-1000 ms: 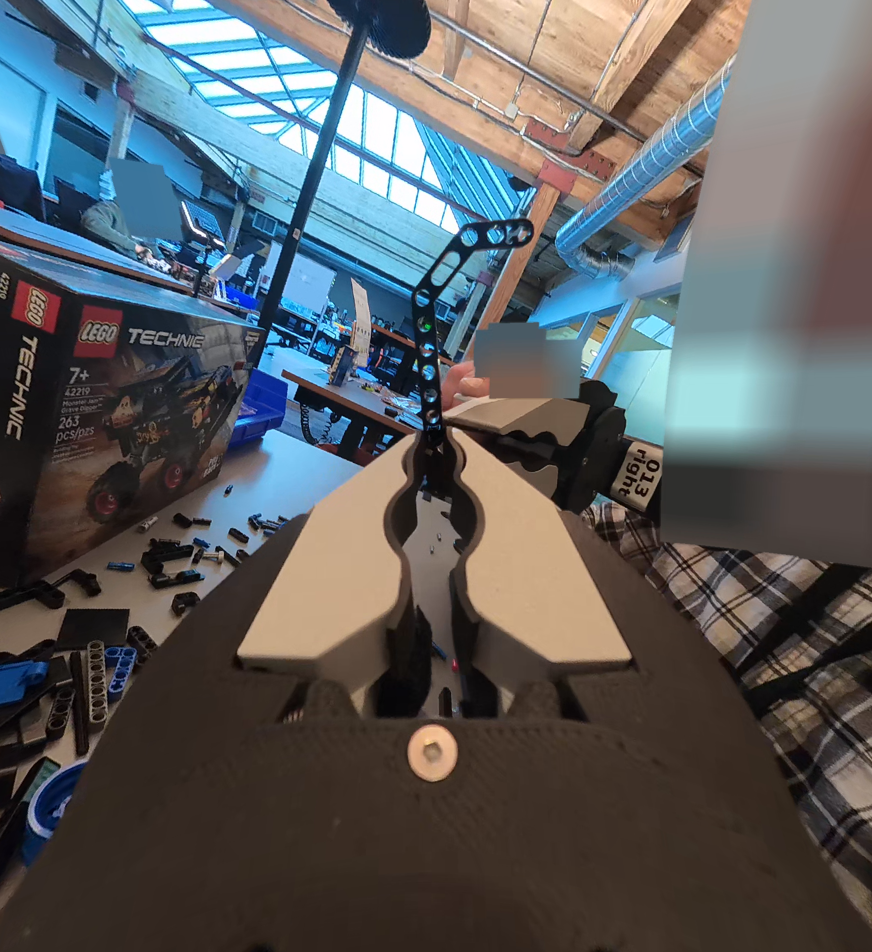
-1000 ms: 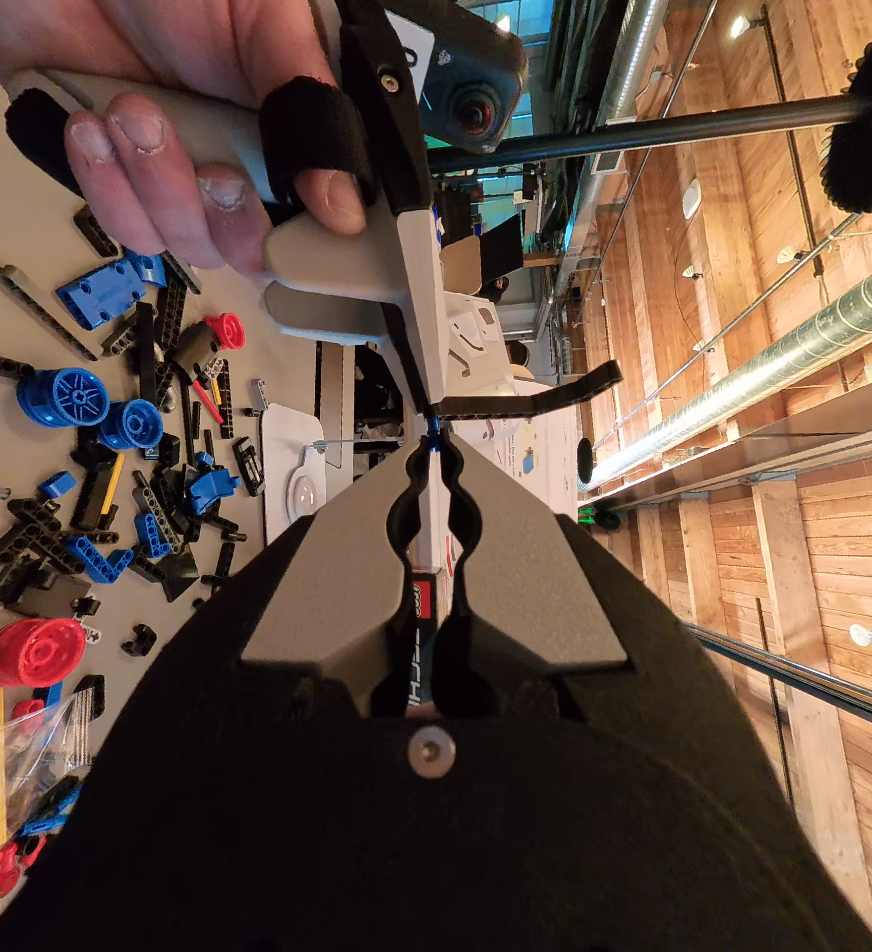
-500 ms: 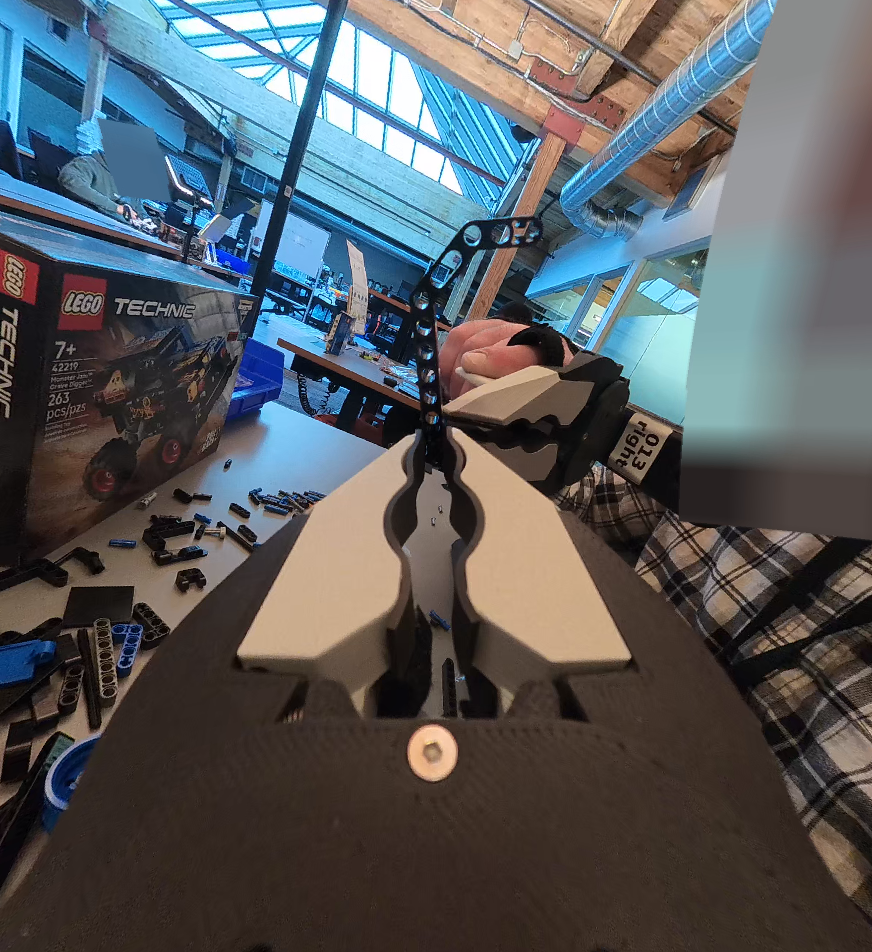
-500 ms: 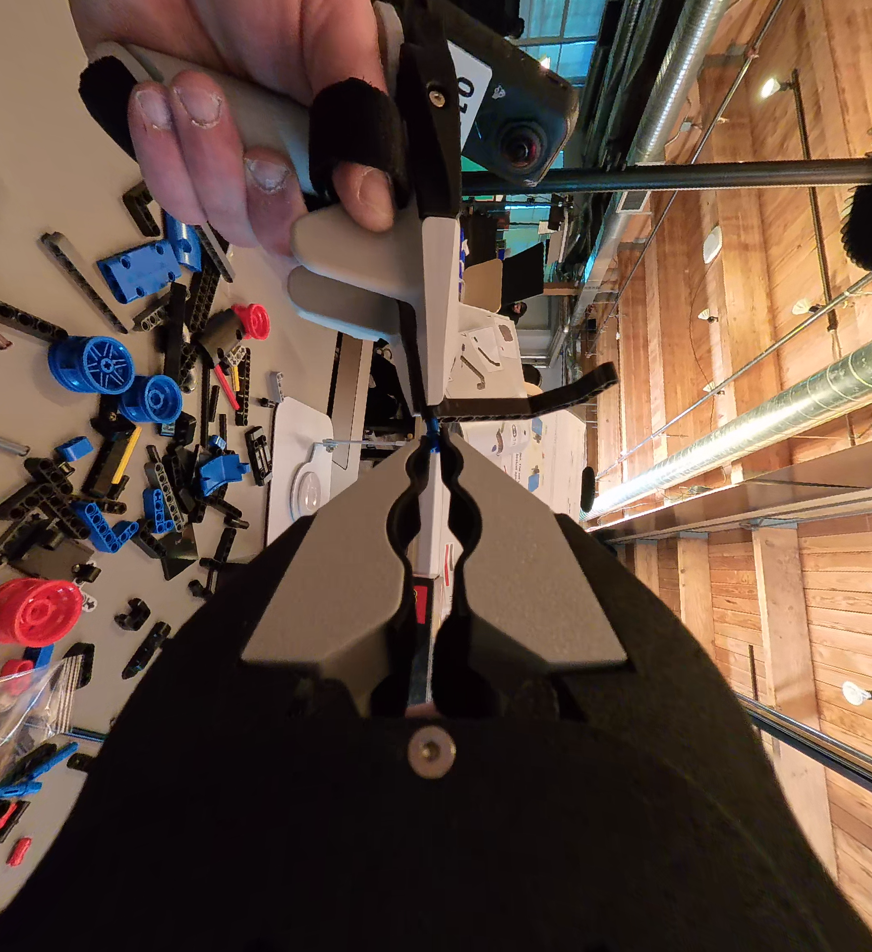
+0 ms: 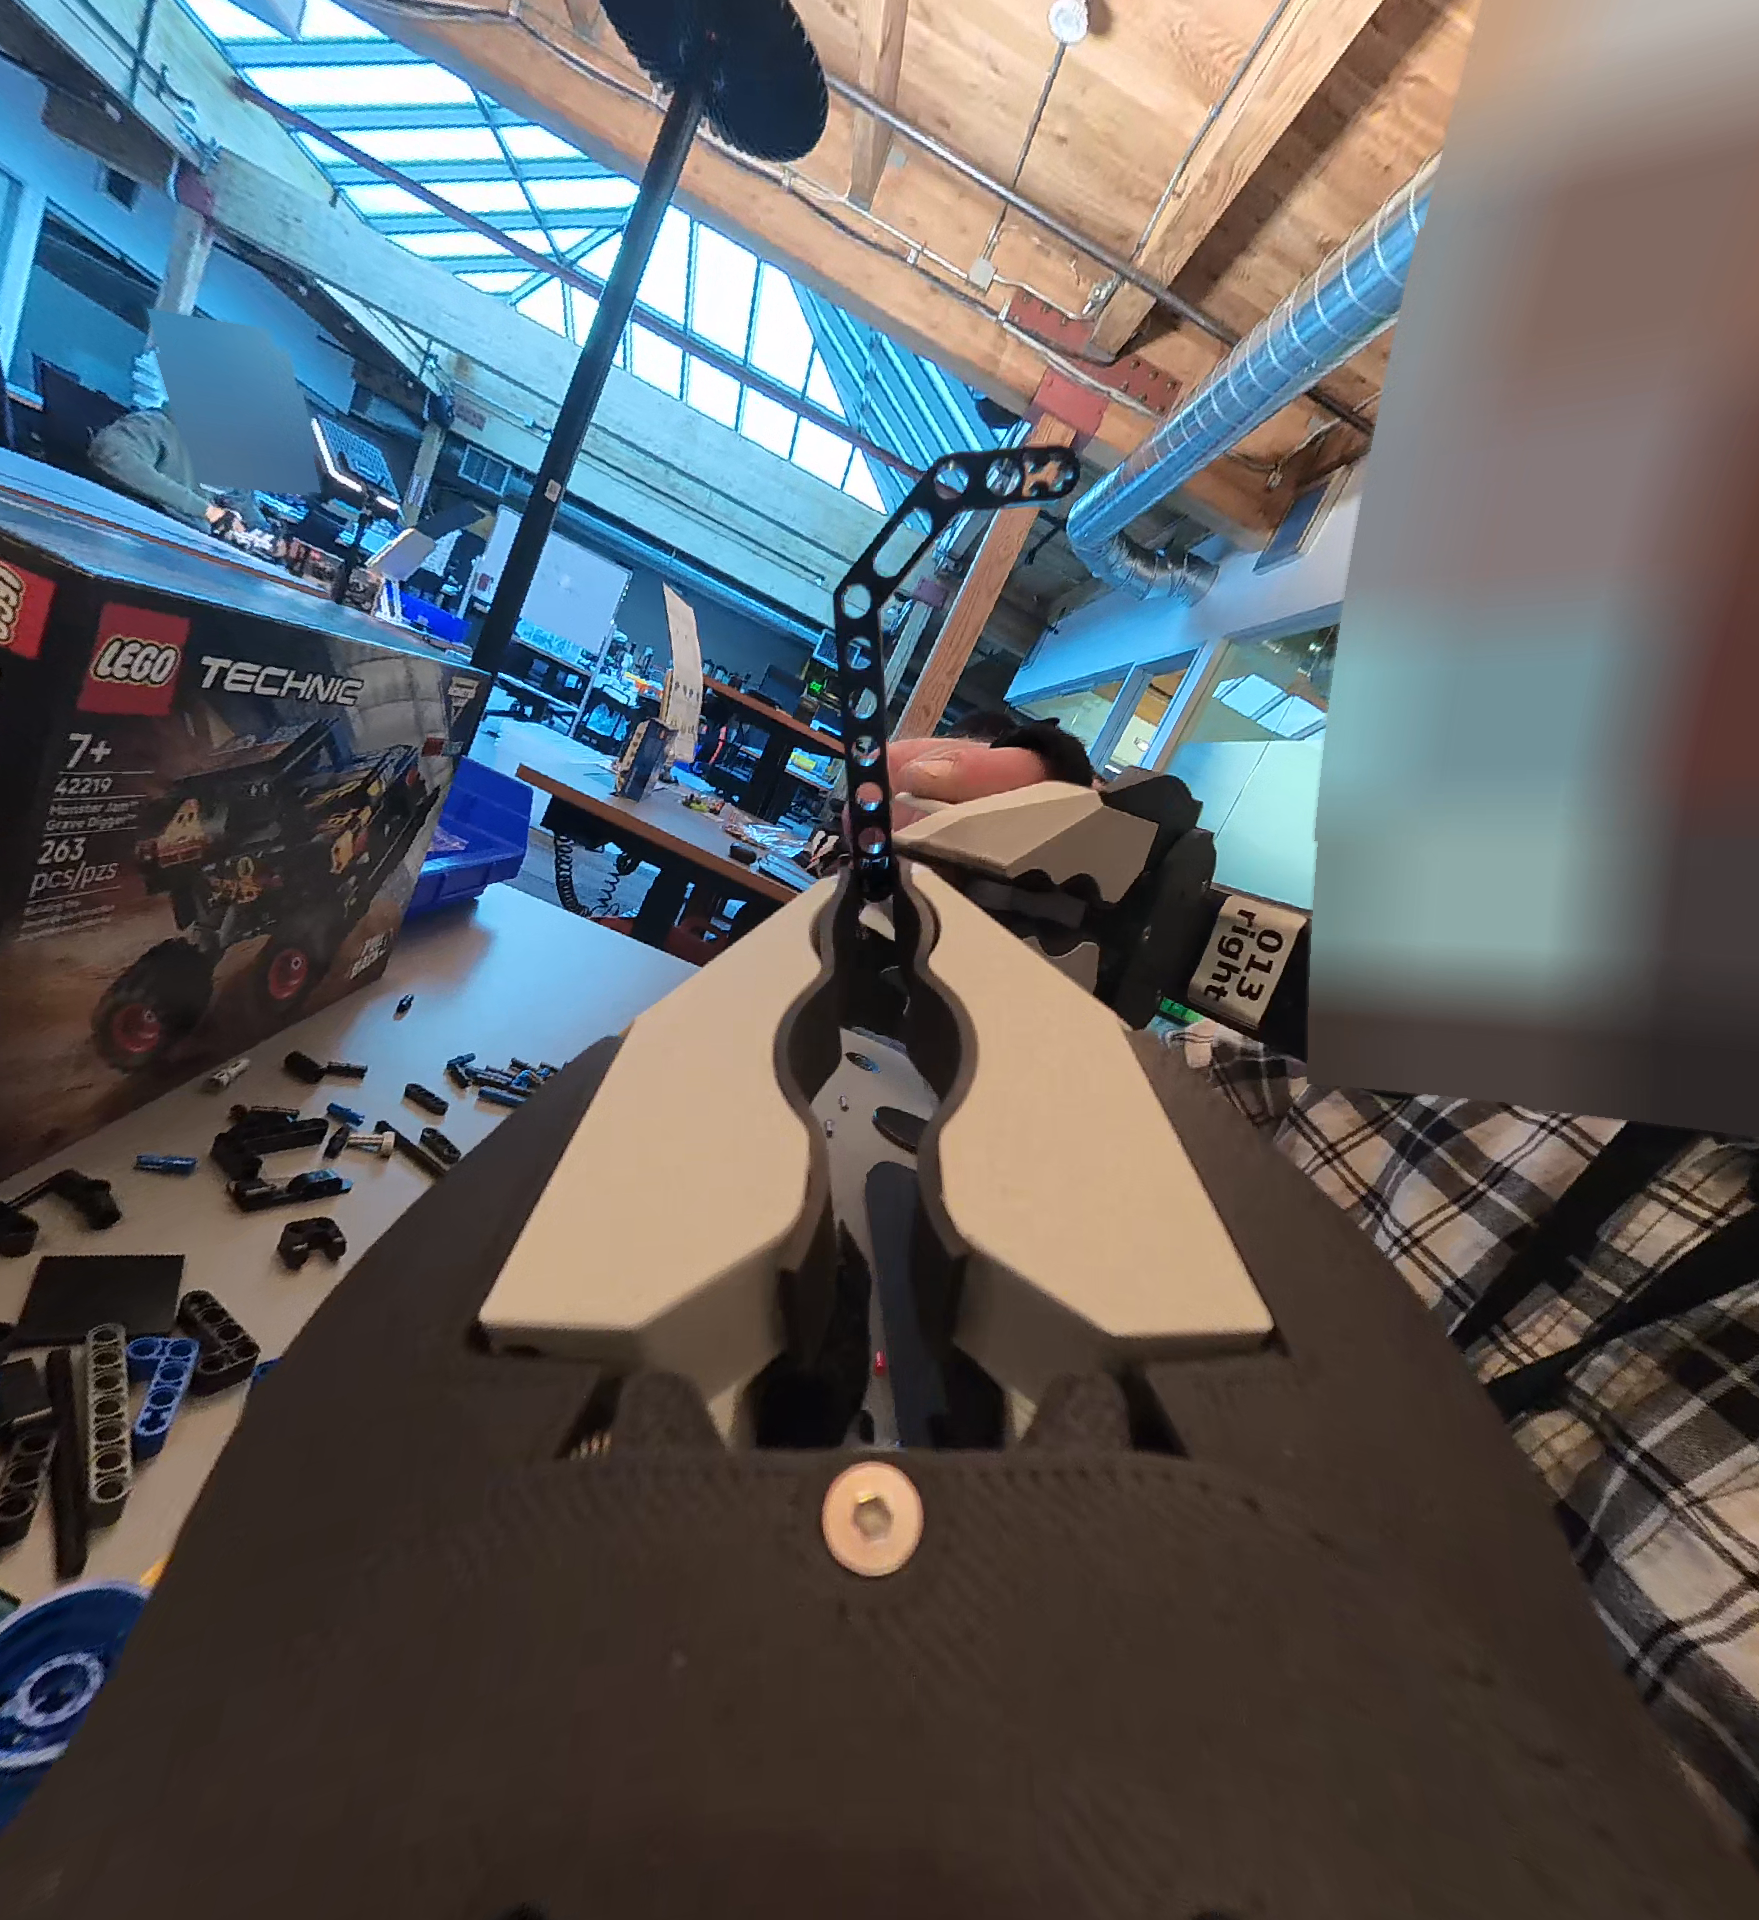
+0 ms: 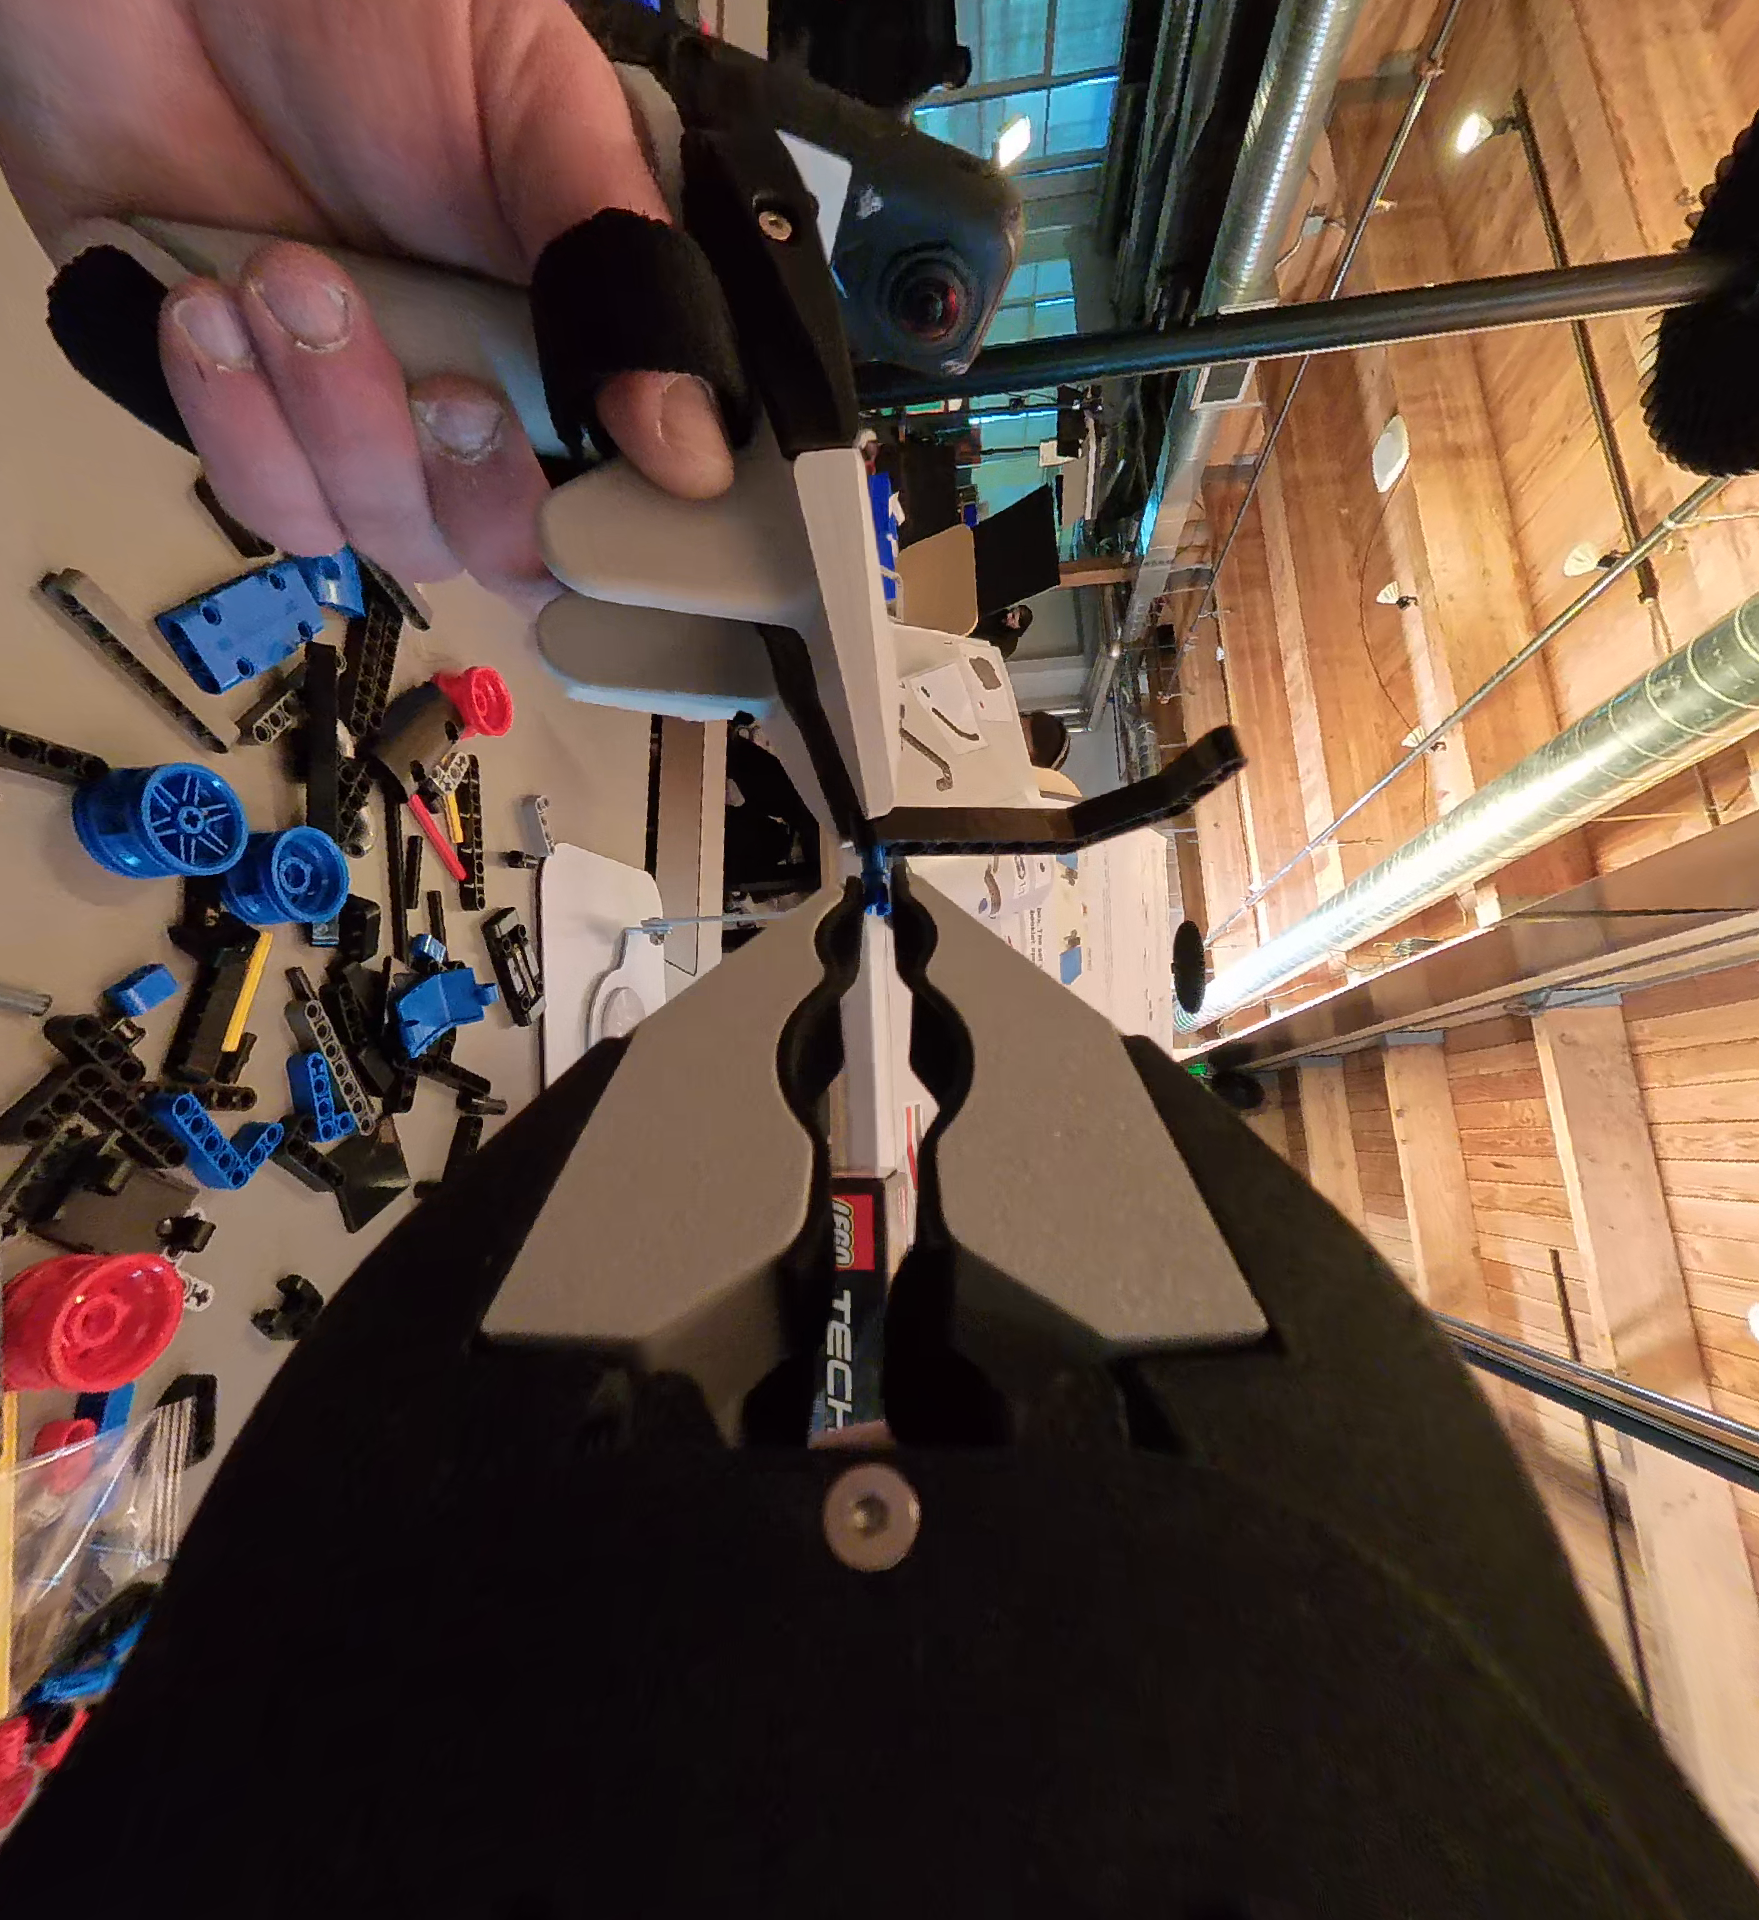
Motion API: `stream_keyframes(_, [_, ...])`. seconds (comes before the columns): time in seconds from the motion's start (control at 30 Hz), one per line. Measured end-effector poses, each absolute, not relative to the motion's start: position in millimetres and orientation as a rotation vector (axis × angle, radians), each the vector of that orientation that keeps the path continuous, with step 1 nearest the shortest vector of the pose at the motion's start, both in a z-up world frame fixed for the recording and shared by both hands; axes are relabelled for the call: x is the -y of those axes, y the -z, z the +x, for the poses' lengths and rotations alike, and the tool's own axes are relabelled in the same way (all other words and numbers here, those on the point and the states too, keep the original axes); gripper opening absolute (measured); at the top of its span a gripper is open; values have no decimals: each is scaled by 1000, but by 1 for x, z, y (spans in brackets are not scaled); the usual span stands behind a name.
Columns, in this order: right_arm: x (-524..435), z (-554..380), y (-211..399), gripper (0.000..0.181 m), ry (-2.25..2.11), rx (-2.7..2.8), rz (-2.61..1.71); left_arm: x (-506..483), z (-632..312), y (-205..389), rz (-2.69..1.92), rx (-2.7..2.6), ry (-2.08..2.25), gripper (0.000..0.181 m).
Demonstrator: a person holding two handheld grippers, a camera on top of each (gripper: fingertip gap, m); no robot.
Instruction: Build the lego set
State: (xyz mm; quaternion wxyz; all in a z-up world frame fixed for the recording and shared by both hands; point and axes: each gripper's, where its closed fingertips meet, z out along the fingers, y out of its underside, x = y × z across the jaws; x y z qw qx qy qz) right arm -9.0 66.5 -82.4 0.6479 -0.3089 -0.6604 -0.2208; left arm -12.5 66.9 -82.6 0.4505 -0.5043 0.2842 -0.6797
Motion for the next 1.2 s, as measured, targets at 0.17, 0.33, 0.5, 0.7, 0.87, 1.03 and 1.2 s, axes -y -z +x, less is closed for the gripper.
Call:
stream_keyframes(0.17, [-66, -9, 83, 3, 468, 1487, -720, -65, -11, 83, -1247, -720, 1675, 4])
stream_keyframes(0.33, [-63, -8, 79, 7, 412, 1463, -746, -65, -12, 82, -1239, -706, 1686, 4])
stream_keyframes(0.5, [-63, -3, 79, 11, 281, 1428, -830, -64, -11, 83, -1241, -713, 1685, 4])
stream_keyframes(0.7, [-62, 9, 90, 8, -57, 1353, -1082, -61, -7, 87, -1256, -735, 1689, 4])
stream_keyframes(0.87, [-63, -4, 97, 22, -442, 1215, -1276, -56, 2, 90, -1262, -765, 1667, 4])
stream_keyframes(1.03, [-64, -10, 91, 21, -887, 1033, -1372, -56, 2, 87, -1246, -776, 1646, 4])
stream_keyframes(1.2, [-53, -6, 90, 20, -1157, 1017, -1373, -54, 9, 93, -1268, -843, 1598, 4])
